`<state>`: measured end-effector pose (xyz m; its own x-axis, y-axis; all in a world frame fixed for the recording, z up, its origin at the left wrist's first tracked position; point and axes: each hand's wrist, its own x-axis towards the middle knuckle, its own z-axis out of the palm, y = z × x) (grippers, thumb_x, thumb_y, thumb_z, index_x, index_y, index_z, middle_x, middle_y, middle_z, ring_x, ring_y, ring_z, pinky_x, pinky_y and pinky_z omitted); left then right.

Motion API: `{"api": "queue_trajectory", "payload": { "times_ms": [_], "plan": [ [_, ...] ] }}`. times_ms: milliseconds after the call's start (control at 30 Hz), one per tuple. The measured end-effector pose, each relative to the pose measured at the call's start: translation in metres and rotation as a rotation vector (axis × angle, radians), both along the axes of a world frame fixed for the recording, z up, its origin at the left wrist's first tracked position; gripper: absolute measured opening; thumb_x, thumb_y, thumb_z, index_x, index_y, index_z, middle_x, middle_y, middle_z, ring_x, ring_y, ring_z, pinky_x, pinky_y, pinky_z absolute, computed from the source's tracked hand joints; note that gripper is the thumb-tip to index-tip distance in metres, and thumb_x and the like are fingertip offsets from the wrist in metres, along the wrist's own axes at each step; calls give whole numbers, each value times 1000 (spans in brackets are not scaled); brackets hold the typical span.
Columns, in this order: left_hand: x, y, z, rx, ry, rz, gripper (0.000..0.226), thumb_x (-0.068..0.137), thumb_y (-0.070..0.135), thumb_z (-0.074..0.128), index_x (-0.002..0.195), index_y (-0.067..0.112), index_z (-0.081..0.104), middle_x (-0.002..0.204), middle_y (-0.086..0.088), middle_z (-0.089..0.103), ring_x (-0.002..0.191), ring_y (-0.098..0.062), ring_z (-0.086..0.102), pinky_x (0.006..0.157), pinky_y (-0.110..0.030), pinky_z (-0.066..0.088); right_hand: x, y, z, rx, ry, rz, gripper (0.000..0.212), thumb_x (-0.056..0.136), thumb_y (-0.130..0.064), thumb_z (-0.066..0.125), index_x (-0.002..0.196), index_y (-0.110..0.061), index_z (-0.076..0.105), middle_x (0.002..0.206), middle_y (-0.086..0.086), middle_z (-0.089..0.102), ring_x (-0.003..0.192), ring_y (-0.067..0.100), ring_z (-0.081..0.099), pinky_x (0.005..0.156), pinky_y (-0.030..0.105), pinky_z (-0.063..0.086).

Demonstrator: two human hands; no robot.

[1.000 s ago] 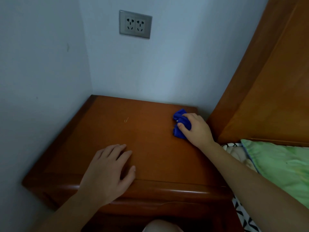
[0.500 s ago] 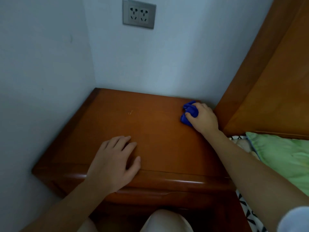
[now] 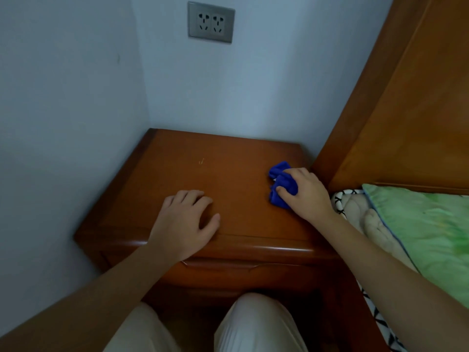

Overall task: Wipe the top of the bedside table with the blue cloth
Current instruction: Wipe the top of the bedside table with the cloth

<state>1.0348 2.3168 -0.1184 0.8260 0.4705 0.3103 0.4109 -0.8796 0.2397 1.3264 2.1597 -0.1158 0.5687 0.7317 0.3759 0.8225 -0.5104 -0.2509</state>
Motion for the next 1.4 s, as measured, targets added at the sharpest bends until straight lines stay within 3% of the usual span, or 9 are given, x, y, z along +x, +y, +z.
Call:
{"api": "queue_trajectory", "payload": {
  "times_ms": [300, 533, 700, 800, 933, 1067, 1167, 1267, 1400],
  "plan": [
    [21, 18, 12, 33, 53, -1, 61, 93, 65, 24, 122, 28, 63, 123, 6, 60, 114, -16, 52, 93, -38, 44, 13, 13, 4, -28, 37, -56, 51, 90, -55, 58, 134, -27, 54, 130, -2, 57, 112, 22, 55, 88, 38, 49],
    [55, 54, 11, -37, 103, -17, 55, 97, 61, 31, 139, 30, 52, 148, 5, 46, 138, -13, 37, 114, -41, 31, 58, 49, 2, -58, 42, -112, 48, 91, -56, 55, 128, -26, 54, 127, 1, 56, 109, 22, 54, 82, 34, 45],
    [55, 60, 3, -73, 2, -20, 62, 90, 66, 29, 131, 32, 61, 143, 9, 53, 135, -10, 42, 112, -39, 32, 99, 82, 0, -16, 58, -137, 45, 88, -55, 57, 122, -27, 57, 122, 1, 59, 107, 23, 56, 83, 36, 46],
    [56, 62, 0, -96, 22, -15, 64, 88, 70, 26, 135, 37, 56, 146, 15, 47, 138, -5, 35, 114, -36, 26, 124, 101, 3, 6, 77, -157, 39, 85, -54, 58, 114, -28, 61, 115, 0, 60, 104, 23, 57, 81, 35, 46],
    [57, 64, -2, -112, 33, -14, 63, 88, 71, 26, 138, 41, 51, 149, 19, 40, 140, -2, 28, 115, -32, 19, 150, 120, 10, 6, 120, -128, 42, 83, -51, 64, 118, -27, 64, 118, -1, 62, 106, 22, 58, 88, 37, 49],
    [56, 63, -1, -135, 14, -8, 68, 86, 73, 20, 137, 41, 53, 148, 19, 41, 140, -1, 28, 116, -32, 19, 157, 125, 15, 15, 118, -58, 36, 83, -47, 67, 113, -27, 67, 111, -3, 64, 103, 20, 59, 83, 35, 48],
    [55, 61, 1, -138, 4, -14, 67, 86, 71, 23, 134, 38, 56, 146, 17, 45, 139, -3, 32, 116, -34, 23, 146, 118, 12, 34, 95, 11, 41, 85, -43, 70, 121, -24, 67, 120, -3, 64, 110, 18, 58, 93, 37, 48],
    [54, 59, 4, -141, 5, -19, 67, 87, 70, 23, 134, 36, 58, 145, 15, 47, 138, -5, 34, 115, -35, 24, 124, 109, 6, 48, 109, 174, 45, 84, -45, 70, 125, -28, 65, 123, -10, 63, 111, 9, 56, 91, 27, 46],
    [53, 59, 5, -136, -1, -20, 67, 87, 69, 25, 135, 35, 57, 146, 14, 47, 138, -4, 34, 114, -32, 23, 111, 101, 4, -35, 59, 316, 48, 83, -55, 65, 128, -41, 57, 123, -27, 54, 113, -6, 47, 92, 10, 31]
  ]
}}
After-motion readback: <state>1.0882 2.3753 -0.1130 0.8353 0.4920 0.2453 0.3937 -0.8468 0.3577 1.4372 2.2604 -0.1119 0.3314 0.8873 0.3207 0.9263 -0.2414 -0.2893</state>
